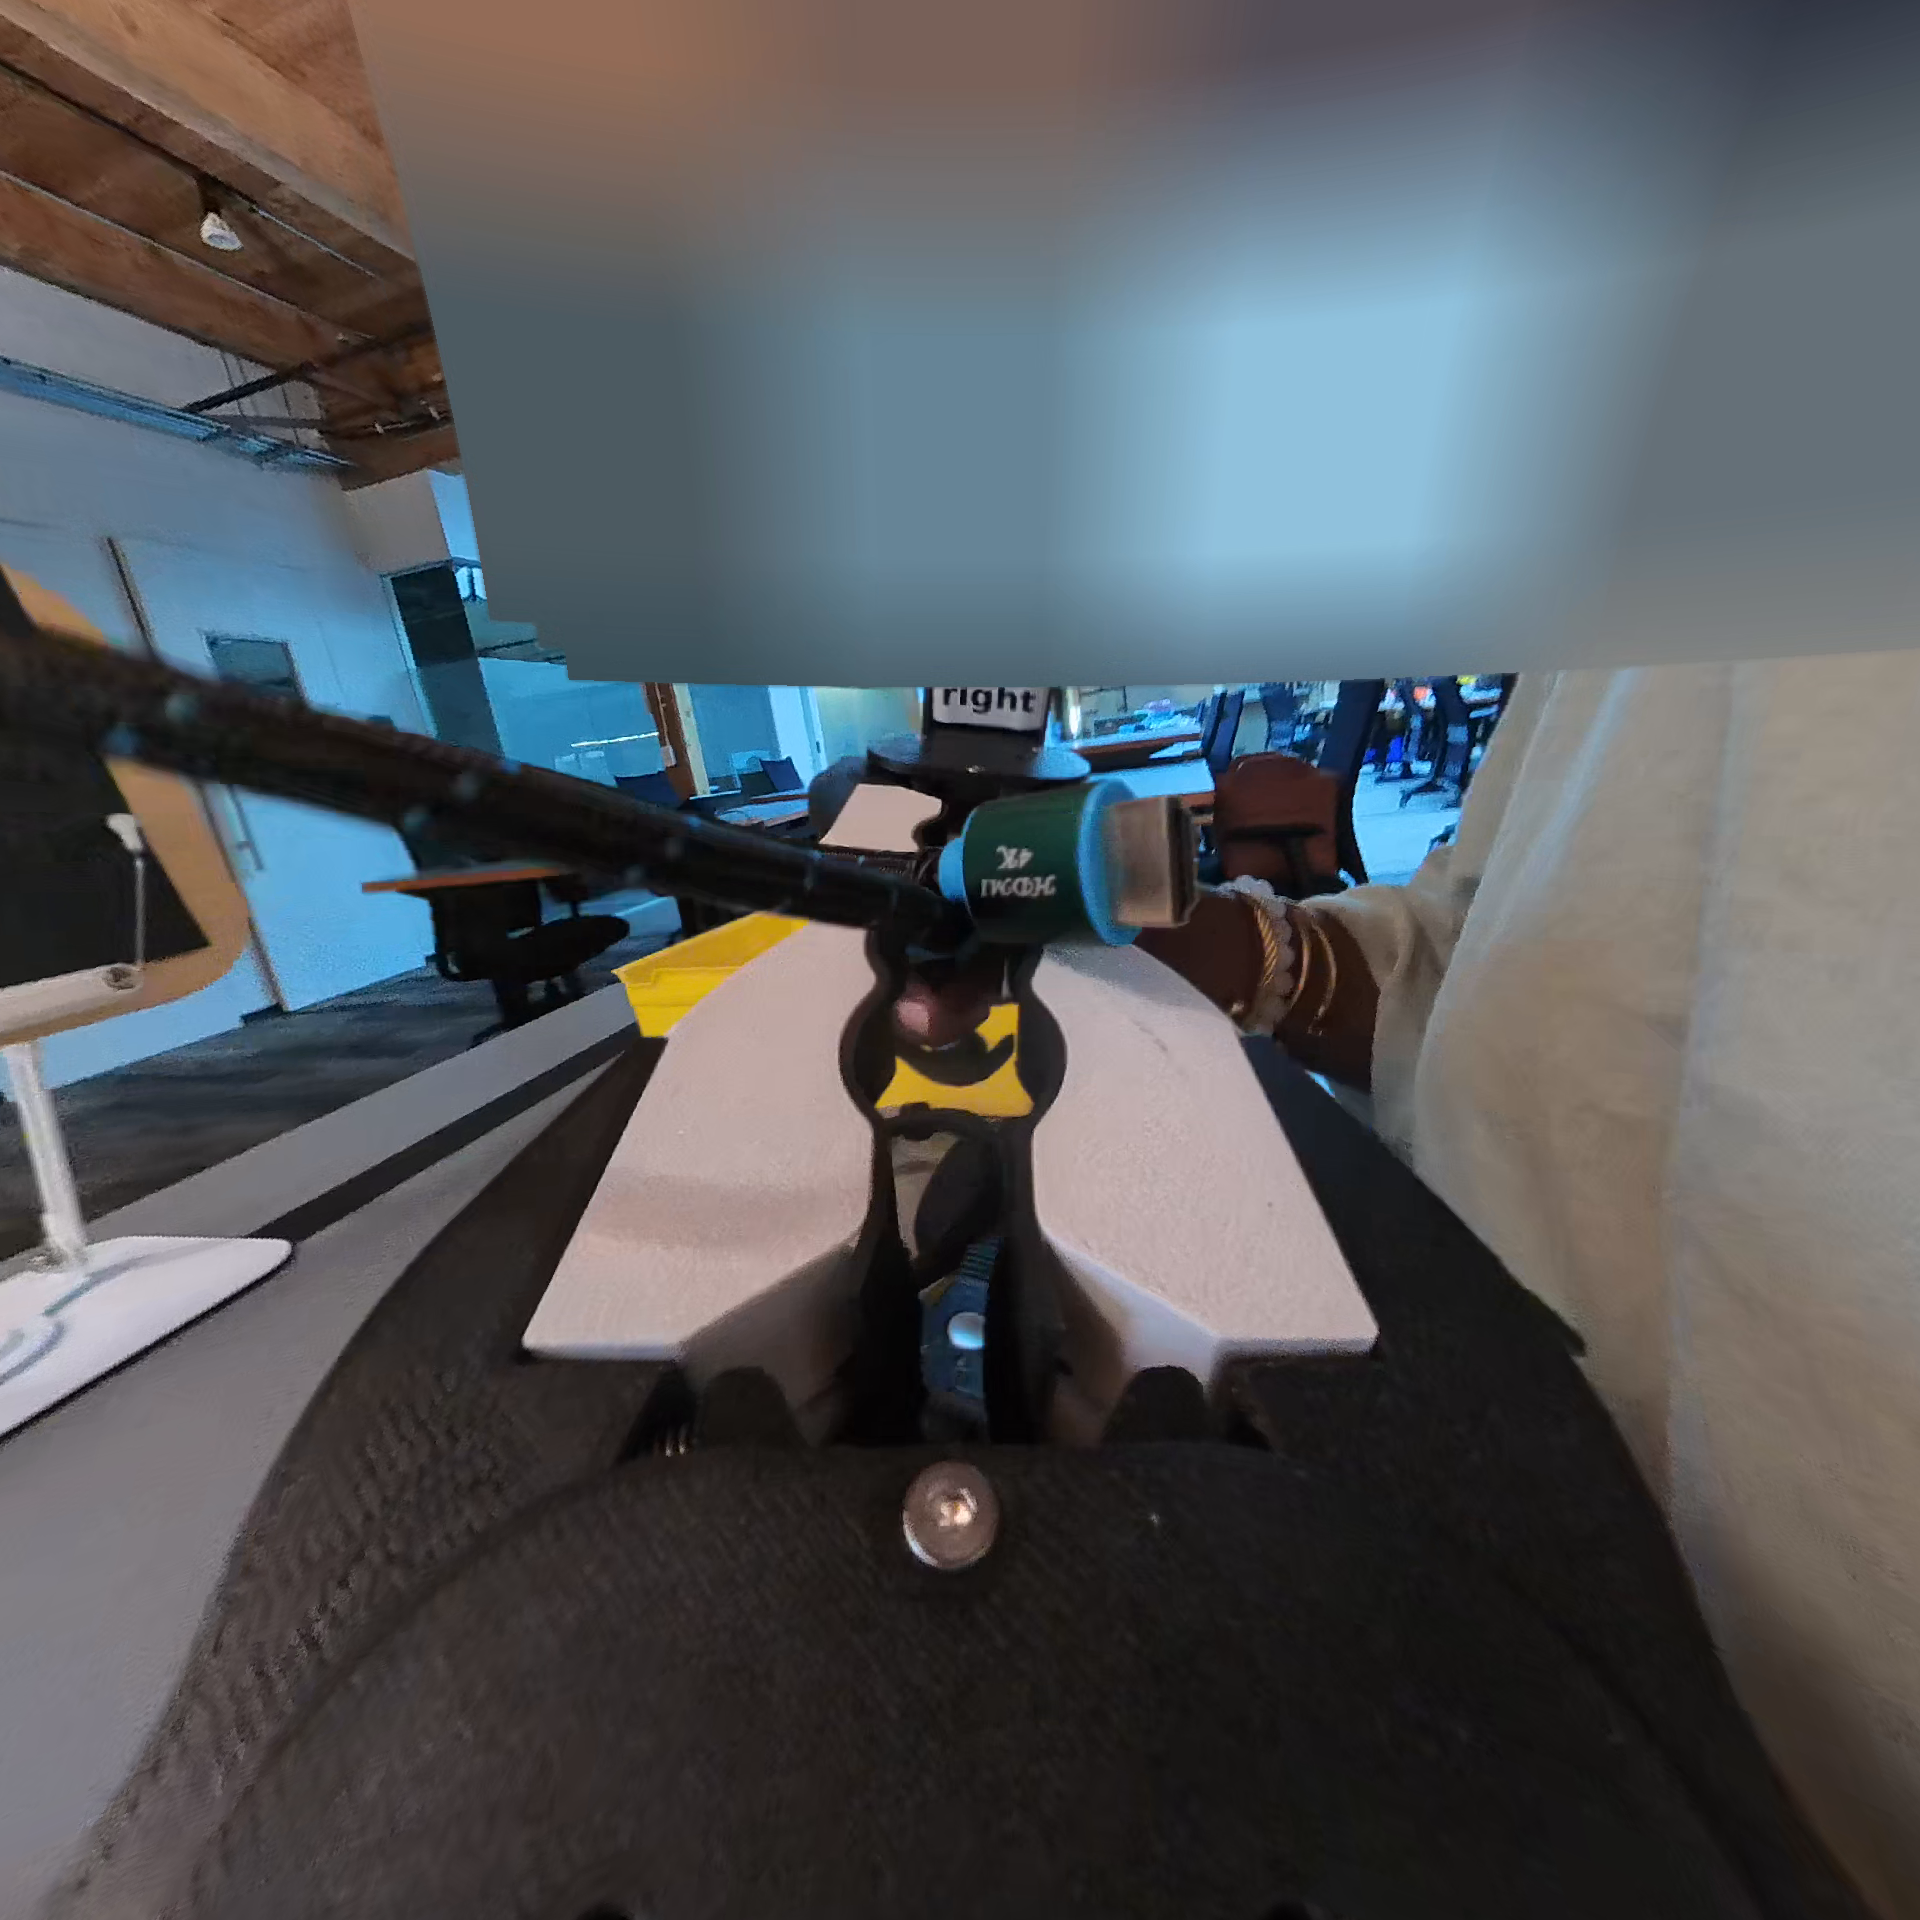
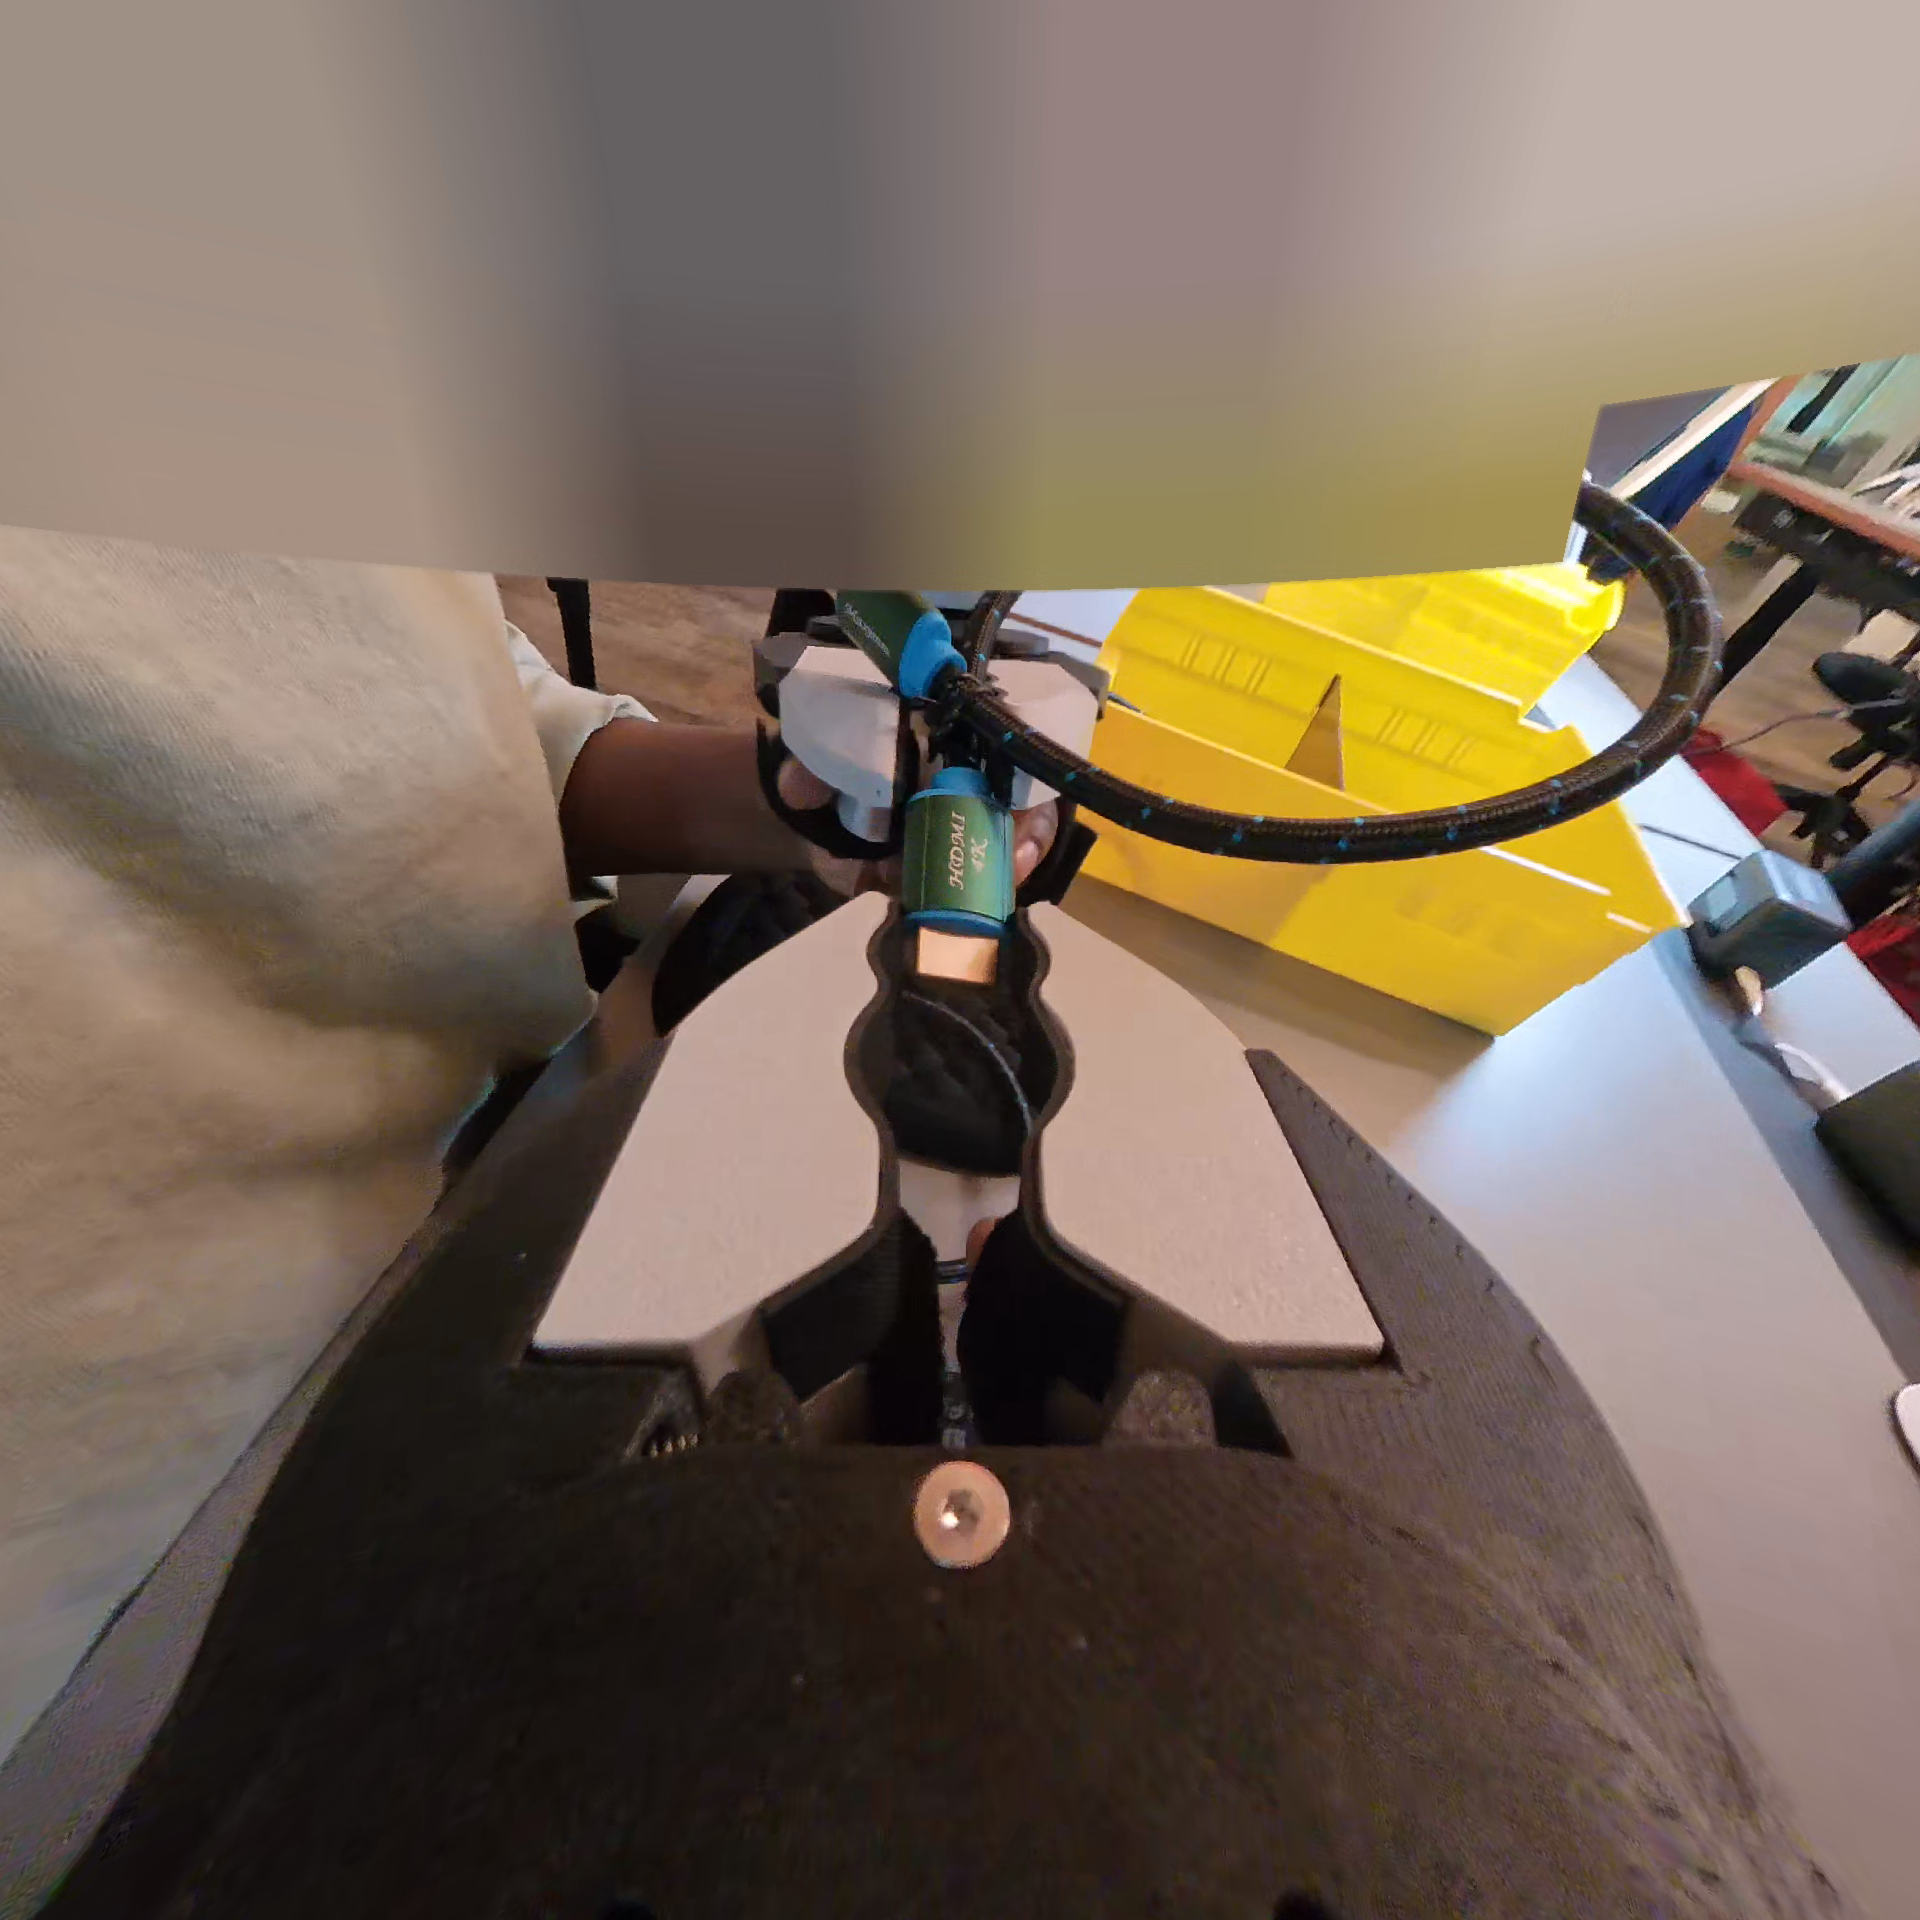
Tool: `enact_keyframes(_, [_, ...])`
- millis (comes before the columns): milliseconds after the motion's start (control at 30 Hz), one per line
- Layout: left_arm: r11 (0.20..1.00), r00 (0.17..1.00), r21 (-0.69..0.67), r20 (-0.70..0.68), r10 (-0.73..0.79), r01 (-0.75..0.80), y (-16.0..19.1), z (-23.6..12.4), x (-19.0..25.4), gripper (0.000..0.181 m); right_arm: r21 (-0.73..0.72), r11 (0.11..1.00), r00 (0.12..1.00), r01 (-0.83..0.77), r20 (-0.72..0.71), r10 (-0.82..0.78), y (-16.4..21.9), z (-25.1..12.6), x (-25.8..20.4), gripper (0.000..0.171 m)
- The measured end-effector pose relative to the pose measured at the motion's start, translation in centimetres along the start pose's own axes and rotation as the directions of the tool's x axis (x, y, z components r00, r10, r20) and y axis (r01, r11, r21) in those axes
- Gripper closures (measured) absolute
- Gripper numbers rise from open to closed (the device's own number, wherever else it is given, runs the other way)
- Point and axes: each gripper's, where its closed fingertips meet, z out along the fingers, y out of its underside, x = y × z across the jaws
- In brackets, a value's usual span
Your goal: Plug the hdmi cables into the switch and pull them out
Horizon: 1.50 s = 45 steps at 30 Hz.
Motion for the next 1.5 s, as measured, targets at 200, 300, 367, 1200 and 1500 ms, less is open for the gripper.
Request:
enact_keyframes(200, [0.998, 0.998, -0.018, -0.01, -0.059, 0.059, 0.5, 0.4, 0.2, 0.159, -0.014, 0.998, 0.999, 0.054, -0.005, -0.054, 0.2, 0.5, -0.3, 0.151])
enact_keyframes(300, [0.997, 0.998, -0.053, 0.013, -0.056, 0.057, 1.0, 0.3, -0.1, 0.161, -0.027, 0.998, 0.998, 0.055, -0.008, -0.055, 0.5, 0.4, -0.1, 0.152])
enact_keyframes(367, [0.996, 0.997, -0.06, 0.017, -0.07, 0.071, 1.1, 0.3, -0.1, 0.161, -0.024, 0.997, 0.997, 0.069, -0.016, -0.069, 0.6, 0.4, -0.1, 0.151])
enact_keyframes(1200, [0.976, 0.983, -0.216, 0.173, 0.069, -0.031, 1.8, -3.7, -2.9, 0.161, -0.721, 0.678, 0.988, -0.145, -0.143, 0.06, 17.8, -6.2, -1.9, 0.102])
enact_keyframes(1500, [0.991, 0.988, -0.093, 0.127, -0.083, 0.095, 1.9, -0.5, 0.5, 0.161, -0.719, 0.694, 0.991, -0.035, -0.116, -0.071, 17.4, -3.6, -1.0, 0.129])
